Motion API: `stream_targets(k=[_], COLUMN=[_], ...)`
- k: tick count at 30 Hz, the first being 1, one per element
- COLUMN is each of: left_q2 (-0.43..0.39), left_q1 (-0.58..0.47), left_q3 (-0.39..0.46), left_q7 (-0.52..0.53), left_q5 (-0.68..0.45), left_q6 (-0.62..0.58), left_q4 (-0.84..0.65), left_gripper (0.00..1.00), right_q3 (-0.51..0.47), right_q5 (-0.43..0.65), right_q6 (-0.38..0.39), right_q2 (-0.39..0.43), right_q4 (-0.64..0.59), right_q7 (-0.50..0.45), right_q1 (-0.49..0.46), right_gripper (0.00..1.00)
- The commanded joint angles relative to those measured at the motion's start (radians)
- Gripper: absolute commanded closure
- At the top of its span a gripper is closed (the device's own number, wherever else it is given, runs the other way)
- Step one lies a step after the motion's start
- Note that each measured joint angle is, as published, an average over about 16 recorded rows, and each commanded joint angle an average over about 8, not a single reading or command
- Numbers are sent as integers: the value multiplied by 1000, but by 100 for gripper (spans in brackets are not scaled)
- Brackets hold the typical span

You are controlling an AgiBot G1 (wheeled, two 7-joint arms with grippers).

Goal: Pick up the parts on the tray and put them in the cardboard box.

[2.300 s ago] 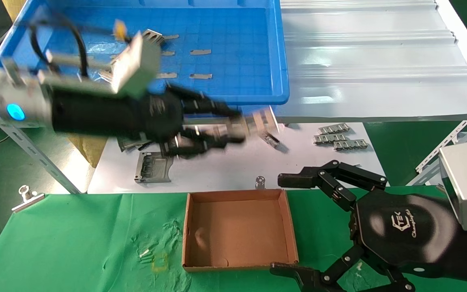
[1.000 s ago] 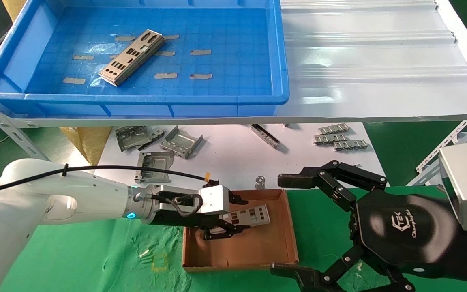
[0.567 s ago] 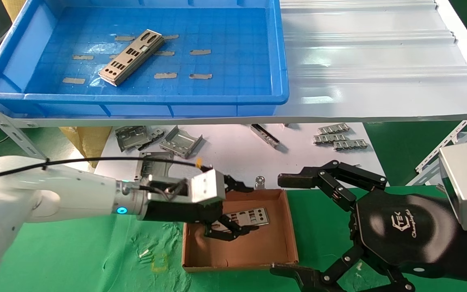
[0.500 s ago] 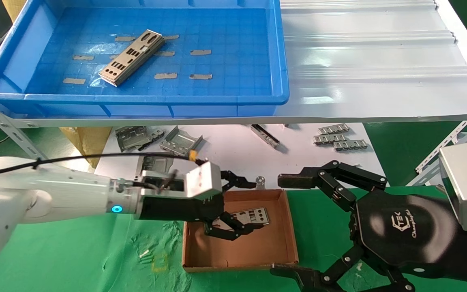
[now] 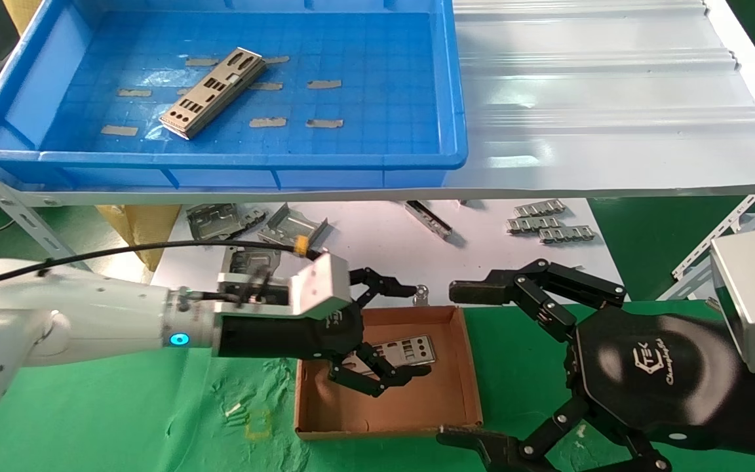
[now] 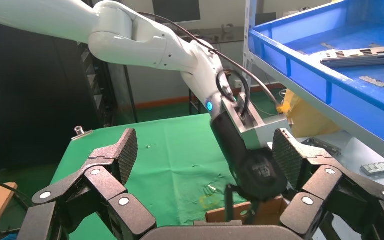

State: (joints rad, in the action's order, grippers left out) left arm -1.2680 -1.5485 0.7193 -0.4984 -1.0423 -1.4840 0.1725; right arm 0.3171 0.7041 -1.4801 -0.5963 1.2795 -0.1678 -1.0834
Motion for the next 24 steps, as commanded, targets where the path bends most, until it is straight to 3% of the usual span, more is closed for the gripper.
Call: stream_targets(k=[1, 24], left_q2=[7, 270], left_q1=[5, 195], left_q3=[-4, -180], left_q7=[7, 282], left_q5=[2, 127], left_q6=[2, -4], left_q4=[13, 457], left_gripper=[0, 0], right_q3=[0, 1], right_q5=[0, -1], right_q6=[0, 0], right_q2=[0, 0], right_q4=[0, -1], right_q7=[0, 1], right_q1=[0, 0], right_gripper=[0, 0])
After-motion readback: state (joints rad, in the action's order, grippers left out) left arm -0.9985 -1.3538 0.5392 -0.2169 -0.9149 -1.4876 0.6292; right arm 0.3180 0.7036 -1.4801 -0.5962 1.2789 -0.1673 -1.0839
